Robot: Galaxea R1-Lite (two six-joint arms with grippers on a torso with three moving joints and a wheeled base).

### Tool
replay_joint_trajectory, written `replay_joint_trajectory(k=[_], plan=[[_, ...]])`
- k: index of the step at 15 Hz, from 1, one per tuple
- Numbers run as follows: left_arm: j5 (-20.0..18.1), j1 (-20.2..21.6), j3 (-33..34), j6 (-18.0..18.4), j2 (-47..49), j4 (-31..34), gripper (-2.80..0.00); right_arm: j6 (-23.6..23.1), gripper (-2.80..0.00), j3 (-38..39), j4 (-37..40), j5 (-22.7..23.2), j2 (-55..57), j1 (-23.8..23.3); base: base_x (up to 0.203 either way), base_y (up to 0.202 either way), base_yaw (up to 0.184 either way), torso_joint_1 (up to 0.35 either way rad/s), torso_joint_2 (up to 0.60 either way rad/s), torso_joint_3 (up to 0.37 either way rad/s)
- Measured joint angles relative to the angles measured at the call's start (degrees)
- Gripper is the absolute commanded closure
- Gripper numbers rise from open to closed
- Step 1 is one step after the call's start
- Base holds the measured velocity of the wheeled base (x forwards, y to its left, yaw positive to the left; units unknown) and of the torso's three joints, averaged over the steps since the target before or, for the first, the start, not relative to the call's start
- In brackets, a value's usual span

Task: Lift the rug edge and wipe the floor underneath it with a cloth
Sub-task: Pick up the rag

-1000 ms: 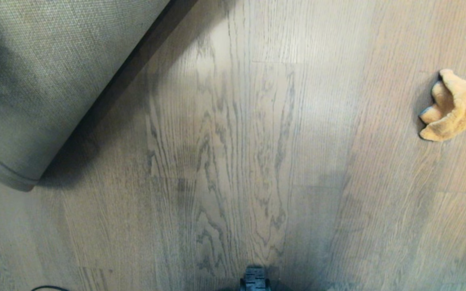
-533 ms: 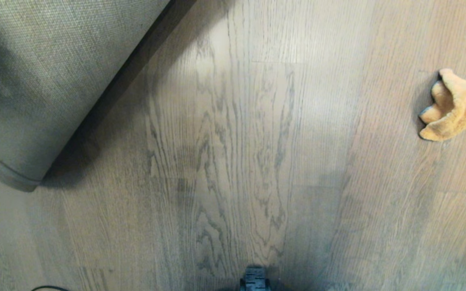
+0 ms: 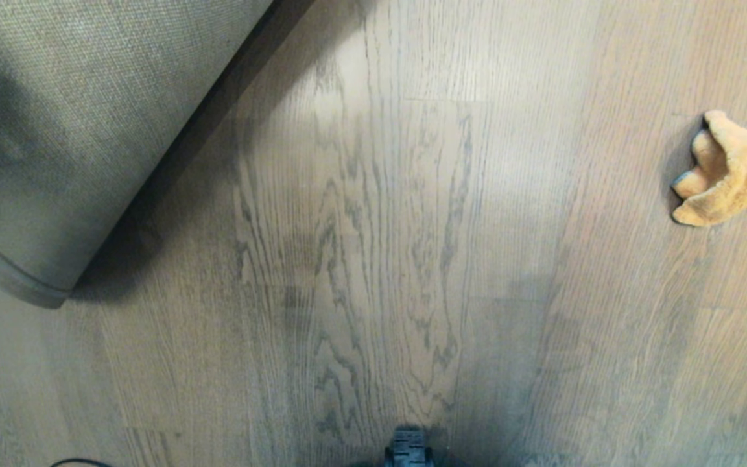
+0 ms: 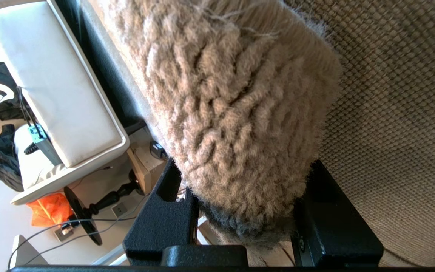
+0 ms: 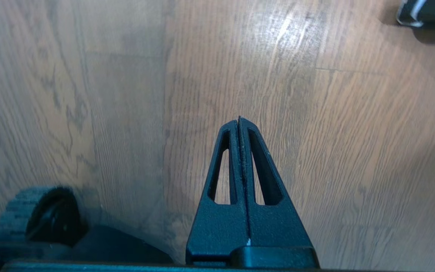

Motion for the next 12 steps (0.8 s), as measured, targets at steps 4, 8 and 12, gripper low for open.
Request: replay_joint_trajectory(k=[4,8,12], plan=[[0.3,-0.1,1.6,-0.1,-0.5,-0.1,0.0,-5.6,0.0,-0.1,-0.3,2.4,3.0,0.0,0.0,0.0,0.0,0.0,0.0,0.0],[0.3,-0.5,1.9,-0.1,-0.5,-0.1,0.0,-6.0,0.0,-4.8,-1.7,5.2,11.8,0.1,0.0,0.0,0.0,0.0,0.0,0.0],[0.3,-0.7,2.2,-0.1,0.0,-0.1,0.0,-6.3,0.0,-8.6,-7.7,5.7,26.3,0.2,0.0,0.0,0.0,0.0,0.0,0.0]])
